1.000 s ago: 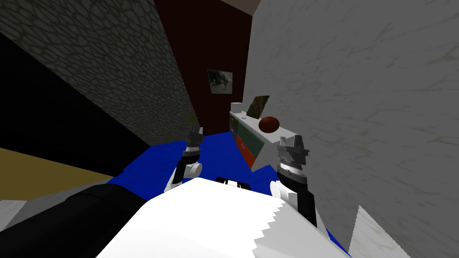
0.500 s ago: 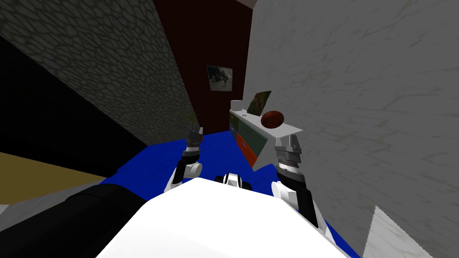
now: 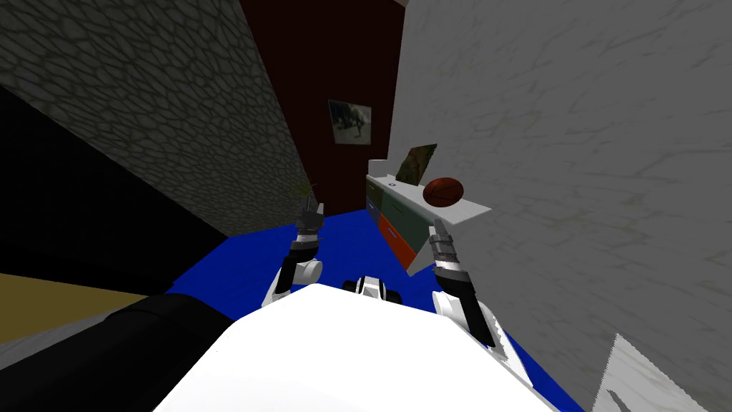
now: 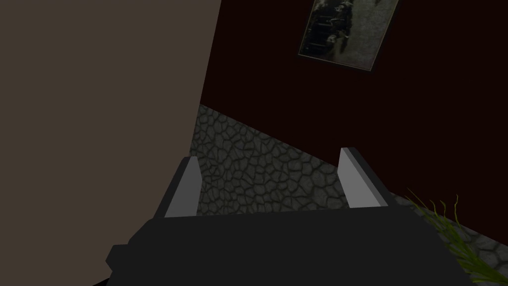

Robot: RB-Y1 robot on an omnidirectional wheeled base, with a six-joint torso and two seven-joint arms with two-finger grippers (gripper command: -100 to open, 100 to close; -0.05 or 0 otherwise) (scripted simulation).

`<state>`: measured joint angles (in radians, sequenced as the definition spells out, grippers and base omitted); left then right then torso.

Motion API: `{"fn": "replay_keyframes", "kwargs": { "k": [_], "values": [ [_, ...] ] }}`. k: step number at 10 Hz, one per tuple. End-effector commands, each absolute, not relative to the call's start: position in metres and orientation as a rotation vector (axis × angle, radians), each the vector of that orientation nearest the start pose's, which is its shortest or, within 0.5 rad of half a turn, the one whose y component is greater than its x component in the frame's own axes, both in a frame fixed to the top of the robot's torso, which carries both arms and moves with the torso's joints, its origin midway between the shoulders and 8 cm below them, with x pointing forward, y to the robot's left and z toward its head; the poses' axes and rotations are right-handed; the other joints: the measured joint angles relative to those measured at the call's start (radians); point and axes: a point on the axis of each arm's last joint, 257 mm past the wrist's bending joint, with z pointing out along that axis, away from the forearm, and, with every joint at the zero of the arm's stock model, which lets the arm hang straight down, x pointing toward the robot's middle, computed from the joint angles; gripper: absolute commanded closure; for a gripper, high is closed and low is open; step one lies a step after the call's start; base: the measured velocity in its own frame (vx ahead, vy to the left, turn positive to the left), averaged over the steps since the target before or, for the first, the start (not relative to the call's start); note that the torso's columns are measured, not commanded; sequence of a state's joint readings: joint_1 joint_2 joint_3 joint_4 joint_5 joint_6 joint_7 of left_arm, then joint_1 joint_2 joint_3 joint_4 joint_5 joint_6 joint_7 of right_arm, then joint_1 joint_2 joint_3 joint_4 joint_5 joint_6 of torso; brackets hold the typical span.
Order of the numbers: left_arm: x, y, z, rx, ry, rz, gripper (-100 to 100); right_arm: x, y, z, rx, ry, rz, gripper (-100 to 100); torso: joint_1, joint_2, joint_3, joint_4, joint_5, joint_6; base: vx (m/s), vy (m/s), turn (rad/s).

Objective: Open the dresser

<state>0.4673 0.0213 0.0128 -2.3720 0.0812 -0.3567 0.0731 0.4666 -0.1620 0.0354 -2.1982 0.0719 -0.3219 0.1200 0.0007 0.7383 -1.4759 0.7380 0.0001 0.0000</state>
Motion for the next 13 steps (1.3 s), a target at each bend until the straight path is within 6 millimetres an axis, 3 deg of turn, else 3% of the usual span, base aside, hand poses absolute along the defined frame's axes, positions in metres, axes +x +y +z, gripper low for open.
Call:
{"fn": "replay_keyframes", "kwargs": {
  "k": [1,2,3,4,5,6,7,8,9,10,11,12,13],
  "values": [
    [0.349,0.285,0.049,-0.734,0.577,-1.423,0,0.402,-0.256,-0.074,0.586,1.095,0.996,-100,-0.002,0.002,0.001,0.001,0.000,0.000,0.065,0.113,-0.041],
    [0.349,0.285,0.049,-0.734,0.577,-1.423,0,0.407,-0.257,-0.091,0.570,1.151,0.938,-100,-0.003,0.000,0.000,0.000,-0.001,0.000,0.109,0.159,-0.078],
    [0.349,0.285,0.049,-0.734,0.577,-1.423,0,0.408,-0.257,-0.095,0.565,1.169,0.915,-100,0.000,-0.003,-0.001,-0.001,0.000,0.000,0.072,0.138,-0.031],
    [0.349,0.285,0.049,-0.734,0.577,-1.423,0,0.414,-0.259,-0.114,0.551,1.231,0.847,-100,-0.001,0.000,0.000,0.000,0.000,0.000,0.042,0.132,-0.048],
    [0.349,0.285,0.049,-0.734,0.577,-1.423,0,0.414,-0.260,-0.116,0.547,1.240,0.834,-100,-0.001,0.001,0.001,0.000,0.000,0.000,0.035,0.108,-0.029],
    [0.349,0.285,0.049,-0.734,0.577,-1.423,0,0.419,-0.264,-0.137,0.535,1.305,0.758,-100,-0.002,0.002,0.001,0.001,0.000,0.000,0.041,0.130,-0.059],
    [0.349,0.285,0.049,-0.734,0.577,-1.423,0,0.420,-0.264,-0.137,0.528,1.310,0.748,-100,-0.001,0.000,0.000,0.000,0.000,0.000,0.038,0.109,-0.036],
    [0.349,0.285,0.049,-0.734,0.577,-1.423,0,0.424,-0.270,-0.159,0.519,1.373,0.671,-100,-0.002,0.000,0.000,0.000,0.000,0.000,0.075,0.132,-0.055],
    [0.349,0.285,0.049,-0.734,0.577,-1.423,0,0.424,-0.269,-0.159,0.507,1.377,0.659,-100,0.000,-0.002,-0.001,-0.001,0.000,0.000,0.063,0.111,-0.034],
    [0.349,0.285,0.049,-0.734,0.577,-1.423,0,0.427,-0.276,-0.181,0.497,1.439,0.580,-100,-0.001,-0.001,-0.001,0.000,0.000,0.000,0.054,0.128,-0.043],
    [0.349,0.285,0.049,-0.734,0.577,-1.423,0,0.427,-0.276,-0.181,0.484,1.443,0.567,-100,0.000,-0.001,0.000,0.000,0.000,0.000,0.041,0.119,-0.032],
    [0.349,0.285,0.049,-0.734,0.577,-1.423,0,0.429,-0.284,-0.202,0.473,1.503,0.488,-100,-0.001,0.001,0.000,0.000,0.000,0.000,0.047,0.131,-0.071],
    [0.349,0.285,0.049,-0.734,0.577,-1.423,0,0.429,-0.284,-0.202,0.458,1.506,0.472,-100,0.000,0.000,0.000,0.000,0.000,0.000,0.041,0.109,-0.031]
  ]
}}
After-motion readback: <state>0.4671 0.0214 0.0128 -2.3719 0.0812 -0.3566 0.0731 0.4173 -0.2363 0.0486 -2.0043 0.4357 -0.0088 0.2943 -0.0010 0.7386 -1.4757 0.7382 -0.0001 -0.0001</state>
